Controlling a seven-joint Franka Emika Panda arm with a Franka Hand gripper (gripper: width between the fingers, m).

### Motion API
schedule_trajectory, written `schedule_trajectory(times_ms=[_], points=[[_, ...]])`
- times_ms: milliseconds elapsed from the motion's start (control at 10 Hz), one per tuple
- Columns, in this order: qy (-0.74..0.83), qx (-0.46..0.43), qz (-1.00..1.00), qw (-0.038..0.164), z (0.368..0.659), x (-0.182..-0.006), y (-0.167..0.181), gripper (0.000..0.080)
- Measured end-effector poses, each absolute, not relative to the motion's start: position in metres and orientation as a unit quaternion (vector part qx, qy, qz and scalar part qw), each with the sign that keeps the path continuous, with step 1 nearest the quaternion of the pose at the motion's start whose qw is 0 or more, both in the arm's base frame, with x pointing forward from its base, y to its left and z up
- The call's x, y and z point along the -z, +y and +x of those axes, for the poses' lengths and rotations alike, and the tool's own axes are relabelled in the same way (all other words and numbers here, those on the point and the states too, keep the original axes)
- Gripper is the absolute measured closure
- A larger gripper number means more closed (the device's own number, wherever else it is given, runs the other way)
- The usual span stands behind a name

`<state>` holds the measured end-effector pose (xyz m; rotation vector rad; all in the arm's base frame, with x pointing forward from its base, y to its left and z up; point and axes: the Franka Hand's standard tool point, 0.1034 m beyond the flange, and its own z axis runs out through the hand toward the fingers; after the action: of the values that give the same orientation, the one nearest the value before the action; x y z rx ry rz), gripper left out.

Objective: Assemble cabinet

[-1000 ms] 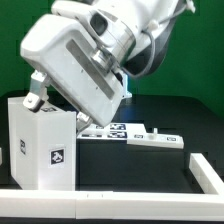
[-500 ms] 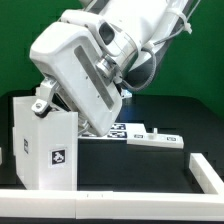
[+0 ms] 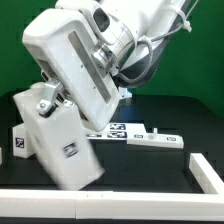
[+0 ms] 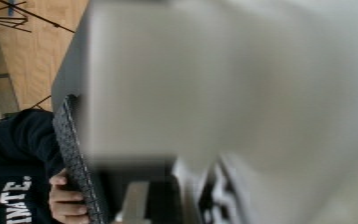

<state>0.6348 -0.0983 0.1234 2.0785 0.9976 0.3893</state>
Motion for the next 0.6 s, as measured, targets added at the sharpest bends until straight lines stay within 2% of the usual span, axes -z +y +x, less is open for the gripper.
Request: schedule_trajectory(times_ms=[100, 300, 500, 600], points=[[0.393, -0.153, 0.818, 0.391, 0.635, -0.123, -0.098, 0.0769], [0.393, -0.151, 0.819, 0.39, 0.634, -0.122, -0.097, 0.0769], [0.347, -0.137, 0.855, 0.359, 0.63, -0.131, -0.088, 0.0769], [0.315, -0.131, 0.878, 0.337, 0.626, -0.134, -0.087, 0.0769]])
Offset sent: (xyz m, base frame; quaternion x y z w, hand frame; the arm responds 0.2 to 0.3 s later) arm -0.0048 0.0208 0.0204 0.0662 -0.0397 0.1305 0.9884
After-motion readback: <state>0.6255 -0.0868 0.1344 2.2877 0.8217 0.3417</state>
